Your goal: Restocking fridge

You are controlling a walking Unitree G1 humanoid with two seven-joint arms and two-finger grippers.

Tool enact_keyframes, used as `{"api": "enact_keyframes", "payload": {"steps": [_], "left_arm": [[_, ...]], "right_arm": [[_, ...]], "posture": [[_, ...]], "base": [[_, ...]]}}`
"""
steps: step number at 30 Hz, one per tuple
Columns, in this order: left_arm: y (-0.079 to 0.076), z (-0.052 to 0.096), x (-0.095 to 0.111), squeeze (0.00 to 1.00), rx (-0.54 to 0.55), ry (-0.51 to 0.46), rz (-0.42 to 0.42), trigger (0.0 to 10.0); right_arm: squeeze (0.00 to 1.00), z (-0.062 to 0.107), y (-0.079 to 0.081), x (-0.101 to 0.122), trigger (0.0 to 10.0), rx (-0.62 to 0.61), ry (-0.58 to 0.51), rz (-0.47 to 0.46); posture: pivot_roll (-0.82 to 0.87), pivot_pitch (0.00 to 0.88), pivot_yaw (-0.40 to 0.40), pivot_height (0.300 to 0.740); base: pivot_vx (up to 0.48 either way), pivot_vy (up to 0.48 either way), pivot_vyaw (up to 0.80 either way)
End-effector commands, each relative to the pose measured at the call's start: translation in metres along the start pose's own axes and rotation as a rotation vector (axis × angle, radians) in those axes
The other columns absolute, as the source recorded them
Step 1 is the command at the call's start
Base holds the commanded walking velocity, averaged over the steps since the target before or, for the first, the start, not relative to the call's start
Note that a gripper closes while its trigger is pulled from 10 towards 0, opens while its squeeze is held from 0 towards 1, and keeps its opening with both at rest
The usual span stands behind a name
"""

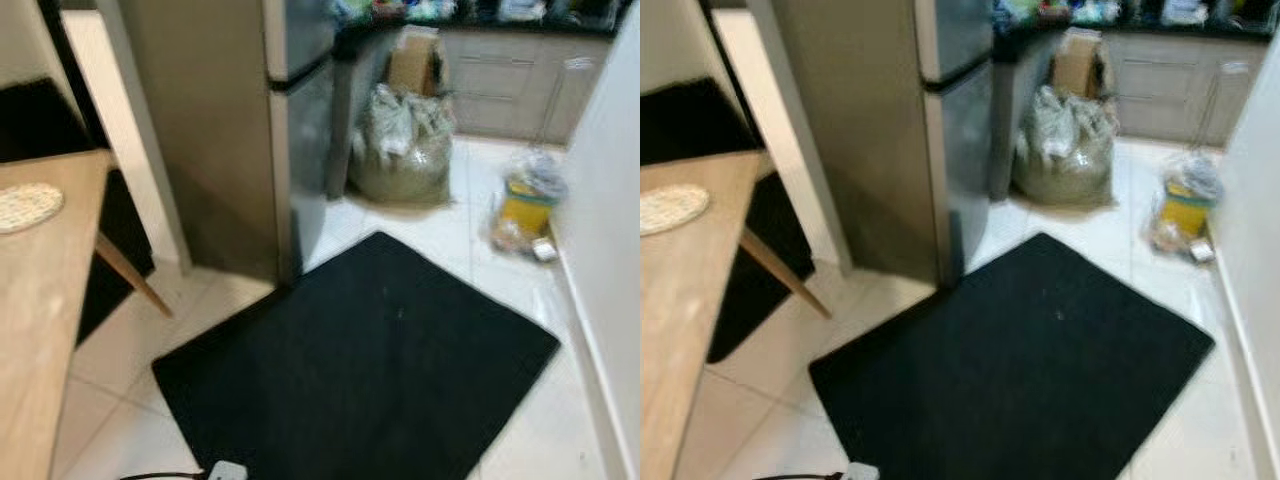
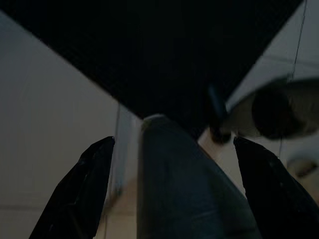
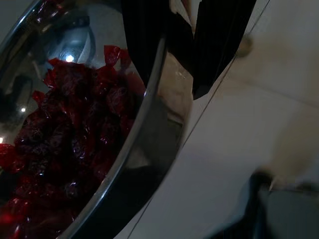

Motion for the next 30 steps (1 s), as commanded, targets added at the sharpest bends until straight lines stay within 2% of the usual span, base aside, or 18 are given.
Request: {"api": "enact_keyframes", "payload": {"steps": [1,30], "left_arm": [[-0.0070,0.0015,-0.0180,0.00,-0.016,0.054,0.016,10.0],[-0.0088,0.0011,-0.0173,0.00,-0.025,0.053,0.008,10.0]], "right_arm": [[0.00,-0.0001,0.0047,-0.0056,10.0,0.003,0.012,-0.004],[0.00,-0.0002,0.0045,-0.0050,10.0,-0.004,0.007,-0.006]], "posture": [[-0.05,0.000,-0.007,0.740],[-0.05,0.000,-0.006,0.740]], "base": [[0.247,0.000,0.00],[0.259,0.000,0.00]]}}
Point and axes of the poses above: a point about 5 cm out from each wrist's last joint towards the gripper, its own z axis pointing back from the gripper into the wrist, its own x axis along the axis of the wrist's last joint, y = z × x, the point moved 6 cm from there along -z, pointing out of the wrist towards the gripper, and after that the axes turned 5 degrees about -z, right-handed, at the moved point
